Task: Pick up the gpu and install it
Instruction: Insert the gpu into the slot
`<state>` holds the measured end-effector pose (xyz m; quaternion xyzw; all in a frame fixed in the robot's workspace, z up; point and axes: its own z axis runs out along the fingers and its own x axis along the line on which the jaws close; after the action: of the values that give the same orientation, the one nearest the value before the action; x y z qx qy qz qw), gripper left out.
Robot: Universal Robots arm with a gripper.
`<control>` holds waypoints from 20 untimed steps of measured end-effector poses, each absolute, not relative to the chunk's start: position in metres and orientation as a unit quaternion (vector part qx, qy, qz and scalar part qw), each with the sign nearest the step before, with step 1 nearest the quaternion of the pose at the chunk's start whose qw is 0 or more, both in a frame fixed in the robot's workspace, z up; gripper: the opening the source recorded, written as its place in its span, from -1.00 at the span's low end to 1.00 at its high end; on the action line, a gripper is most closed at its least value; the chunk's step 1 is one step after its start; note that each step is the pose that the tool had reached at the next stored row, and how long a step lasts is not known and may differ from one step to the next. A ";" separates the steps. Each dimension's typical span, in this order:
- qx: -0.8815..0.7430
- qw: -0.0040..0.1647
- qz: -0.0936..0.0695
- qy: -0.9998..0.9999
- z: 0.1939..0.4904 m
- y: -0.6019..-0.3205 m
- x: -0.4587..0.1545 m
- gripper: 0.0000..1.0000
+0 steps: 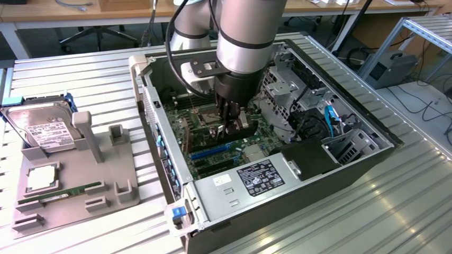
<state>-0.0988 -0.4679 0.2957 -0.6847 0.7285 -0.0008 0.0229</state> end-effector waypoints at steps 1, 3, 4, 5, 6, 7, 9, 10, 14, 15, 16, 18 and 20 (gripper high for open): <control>-0.685 0.023 -0.001 0.728 0.296 -0.468 -0.099 -0.47; -0.685 0.023 -0.001 0.728 0.295 -0.468 -0.099 -0.47; -0.685 0.023 -0.001 0.728 0.295 -0.468 -0.099 -0.47; -0.685 0.023 -0.001 0.728 0.295 -0.468 -0.099 -0.47; -0.685 0.023 -0.001 0.728 0.294 -0.468 -0.099 -0.47; -0.685 0.023 -0.001 0.728 0.294 -0.468 -0.099 -0.47; -0.685 0.023 -0.001 0.728 0.294 -0.468 -0.099 -0.47; -0.685 0.023 -0.001 0.728 0.294 -0.468 -0.099 -0.47; -0.685 0.023 -0.001 0.728 0.294 -0.468 -0.099 -0.47; -0.685 0.023 -0.001 0.728 0.293 -0.468 -0.099 -0.47; -0.685 0.022 -0.001 0.728 0.293 -0.468 -0.099 -0.47; -0.685 0.021 -0.003 0.728 0.293 -0.468 -0.099 -0.47; -0.685 0.020 -0.003 0.728 0.293 -0.468 -0.099 -0.47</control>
<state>-0.0992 -0.4680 0.2930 -0.6848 0.7285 -0.0034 0.0204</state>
